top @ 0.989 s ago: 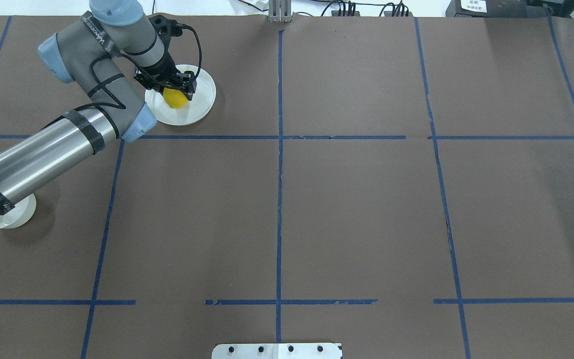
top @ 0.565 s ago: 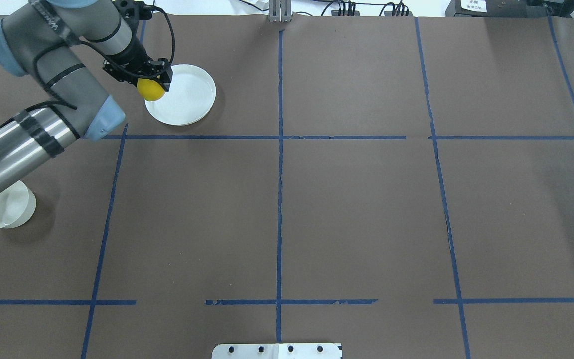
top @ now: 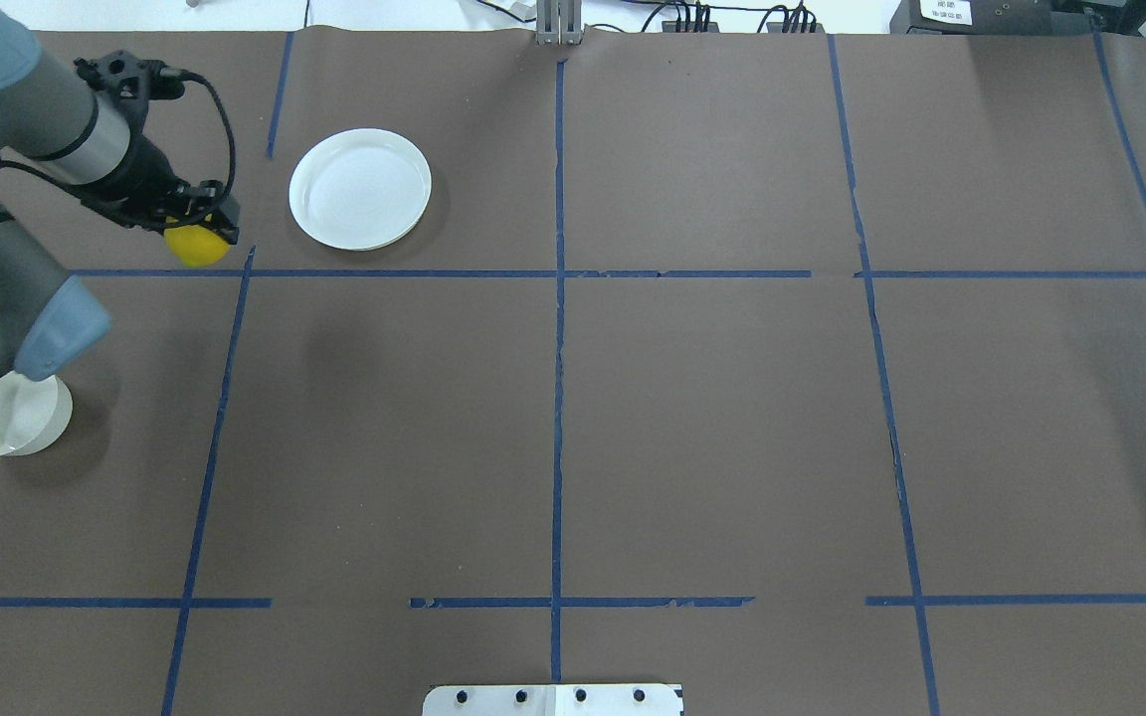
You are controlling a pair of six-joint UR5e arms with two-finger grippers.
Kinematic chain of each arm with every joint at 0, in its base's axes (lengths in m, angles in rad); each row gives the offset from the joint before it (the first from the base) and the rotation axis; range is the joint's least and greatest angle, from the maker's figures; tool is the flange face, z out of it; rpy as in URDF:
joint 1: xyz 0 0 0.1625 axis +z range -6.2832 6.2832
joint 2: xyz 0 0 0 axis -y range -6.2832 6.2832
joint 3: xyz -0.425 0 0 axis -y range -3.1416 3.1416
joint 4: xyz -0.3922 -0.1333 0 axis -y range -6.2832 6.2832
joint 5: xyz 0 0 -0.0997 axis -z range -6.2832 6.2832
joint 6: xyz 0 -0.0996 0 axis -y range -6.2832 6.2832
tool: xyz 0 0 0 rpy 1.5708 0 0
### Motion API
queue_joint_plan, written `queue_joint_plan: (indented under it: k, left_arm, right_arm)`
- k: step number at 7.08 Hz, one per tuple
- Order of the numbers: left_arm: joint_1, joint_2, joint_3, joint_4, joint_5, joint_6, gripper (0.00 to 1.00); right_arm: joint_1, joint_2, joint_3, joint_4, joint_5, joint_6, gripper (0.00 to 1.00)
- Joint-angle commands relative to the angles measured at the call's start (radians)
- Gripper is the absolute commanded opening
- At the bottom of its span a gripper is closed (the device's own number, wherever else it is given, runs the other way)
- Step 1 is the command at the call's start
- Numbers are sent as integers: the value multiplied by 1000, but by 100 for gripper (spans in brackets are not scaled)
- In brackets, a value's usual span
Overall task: Move lemon from plate to bowl
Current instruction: 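Lift the lemon and carry it with the left gripper toward the white bowl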
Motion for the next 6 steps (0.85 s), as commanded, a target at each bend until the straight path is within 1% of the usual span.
queue_joint_plan:
  k: [1, 2, 3, 4, 5, 6]
  left_arm:
    - [1, 227, -142, -57, 23, -9, 0]
    - [4, 341, -140, -205, 59, -51, 0]
    - [4, 409, -125, -317, 63, -68, 0]
    - [8, 434, -109, -336, 64, -70, 0]
    - [14, 434, -82, -338, 64, -70, 0]
    - [24, 434, -48, -367, 64, -70, 0]
  right_arm:
    - [0, 0, 0, 0, 0, 0, 100]
    - [0, 2, 0, 0, 0, 0, 100]
    - [0, 0, 0, 0, 0, 0, 100]
    - [0, 0, 0, 0, 0, 0, 100]
    - [0, 0, 0, 0, 0, 0, 100]
    - [0, 0, 0, 0, 0, 0, 100]
